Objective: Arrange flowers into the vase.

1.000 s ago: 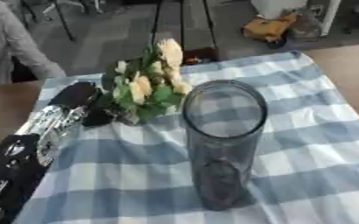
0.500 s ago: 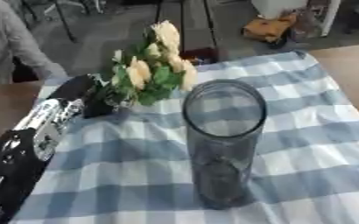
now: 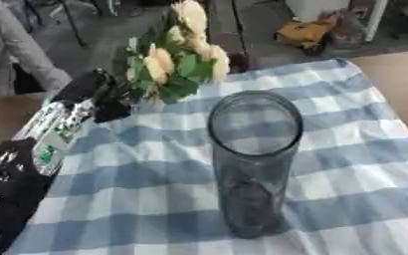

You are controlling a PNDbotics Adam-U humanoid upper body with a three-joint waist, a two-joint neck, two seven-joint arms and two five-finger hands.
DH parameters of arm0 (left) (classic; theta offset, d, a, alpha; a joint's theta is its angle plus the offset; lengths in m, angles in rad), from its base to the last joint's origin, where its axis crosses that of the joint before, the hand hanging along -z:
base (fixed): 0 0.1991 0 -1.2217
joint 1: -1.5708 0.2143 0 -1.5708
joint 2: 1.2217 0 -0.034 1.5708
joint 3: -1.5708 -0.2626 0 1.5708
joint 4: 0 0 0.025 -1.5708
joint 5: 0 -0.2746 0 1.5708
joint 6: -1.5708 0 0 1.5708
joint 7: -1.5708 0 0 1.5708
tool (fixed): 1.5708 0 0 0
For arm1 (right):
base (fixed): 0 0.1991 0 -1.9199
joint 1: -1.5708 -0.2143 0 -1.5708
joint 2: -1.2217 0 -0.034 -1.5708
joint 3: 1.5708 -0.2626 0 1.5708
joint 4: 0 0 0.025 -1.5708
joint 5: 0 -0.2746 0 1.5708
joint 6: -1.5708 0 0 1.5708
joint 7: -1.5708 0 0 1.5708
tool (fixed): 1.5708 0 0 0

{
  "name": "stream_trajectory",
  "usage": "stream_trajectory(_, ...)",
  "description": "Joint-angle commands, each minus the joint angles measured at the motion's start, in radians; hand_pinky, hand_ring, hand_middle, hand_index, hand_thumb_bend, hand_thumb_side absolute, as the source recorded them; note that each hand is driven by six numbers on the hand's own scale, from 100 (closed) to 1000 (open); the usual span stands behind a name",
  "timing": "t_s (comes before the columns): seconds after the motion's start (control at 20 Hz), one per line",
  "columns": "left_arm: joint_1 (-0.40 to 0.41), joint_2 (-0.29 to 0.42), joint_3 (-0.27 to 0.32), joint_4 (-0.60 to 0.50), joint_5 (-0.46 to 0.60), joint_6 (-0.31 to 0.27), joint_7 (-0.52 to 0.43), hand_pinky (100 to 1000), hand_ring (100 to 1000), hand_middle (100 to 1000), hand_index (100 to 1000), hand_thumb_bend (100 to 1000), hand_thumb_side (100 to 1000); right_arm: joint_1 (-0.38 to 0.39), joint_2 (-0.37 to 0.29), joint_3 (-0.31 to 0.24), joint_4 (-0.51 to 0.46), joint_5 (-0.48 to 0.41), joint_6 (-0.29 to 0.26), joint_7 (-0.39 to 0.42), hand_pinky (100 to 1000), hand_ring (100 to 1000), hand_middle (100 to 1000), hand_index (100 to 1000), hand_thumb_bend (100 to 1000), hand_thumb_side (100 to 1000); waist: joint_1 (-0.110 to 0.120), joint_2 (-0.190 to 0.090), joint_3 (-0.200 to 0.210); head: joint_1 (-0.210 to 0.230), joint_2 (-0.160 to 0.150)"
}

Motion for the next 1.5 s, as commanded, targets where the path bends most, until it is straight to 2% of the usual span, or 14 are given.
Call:
stream_trajectory(0.05, -0.017, 0.032, 0.025, -0.059, 0.083, 0.016, 0.04, 100, 100, 100, 100, 100, 742, -0.009, -0.011, -0.008, -0.016, -0.009, 0.001, -0.006, 819, 809, 509, 813, 100, 747, -0.009, -0.026, 0.002, 0.0, -0.002)
stream_trajectory(0.4, -0.019, 0.023, 0.044, -0.173, 0.302, 0.042, 0.137, 100, 100, 100, 100, 100, 724, -0.01, -0.01, -0.008, -0.016, -0.012, 0.003, -0.01, 819, 809, 510, 813, 100, 748, -0.01, -0.03, 0.002, -0.003, -0.003)
stream_trajectory(0.45, -0.02, 0.02, 0.045, -0.19, 0.34, 0.047, 0.145, 100, 100, 100, 100, 100, 817, -0.01, -0.01, -0.008, -0.016, -0.013, 0.003, -0.011, 819, 808, 510, 813, 100, 750, -0.011, -0.03, 0.002, -0.003, -0.003)
stream_trajectory(0.5, -0.023, 0.016, 0.046, -0.208, 0.379, 0.052, 0.152, 100, 100, 100, 100, 100, 725, -0.011, -0.01, -0.008, -0.016, -0.013, 0.003, -0.011, 819, 808, 510, 813, 100, 747, -0.011, -0.031, 0.002, -0.004, -0.002)
stream_trajectory(0.95, -0.065, -0.037, 0.045, -0.325, 0.704, 0.099, 0.199, 100, 100, 100, 100, 100, 759, -0.015, -0.01, -0.004, -0.016, -0.017, 0.003, -0.018, 817, 804, 513, 814, 100, 749, -0.018, -0.04, 0.002, -0.031, 0.015)
stream_trajectory(1.3, -0.093, -0.073, 0.052, -0.387, 0.897, 0.086, 0.3, 100, 100, 100, 100, 100, 776, -0.018, -0.008, -0.001, -0.016, -0.022, 0.003, -0.021, 817, 802, 515, 814, 100, 749, -0.024, -0.049, -0.003, -0.058, 0.02)
stream_trajectory(1.5, -0.108, -0.084, 0.058, -0.431, 0.995, 0.06, 0.363, 100, 100, 100, 100, 100, 776, -0.017, -0.007, 0.001, -0.016, -0.024, 0.006, -0.023, 817, 801, 516, 814, 100, 748, -0.023, -0.057, -0.003, -0.062, 0.025)
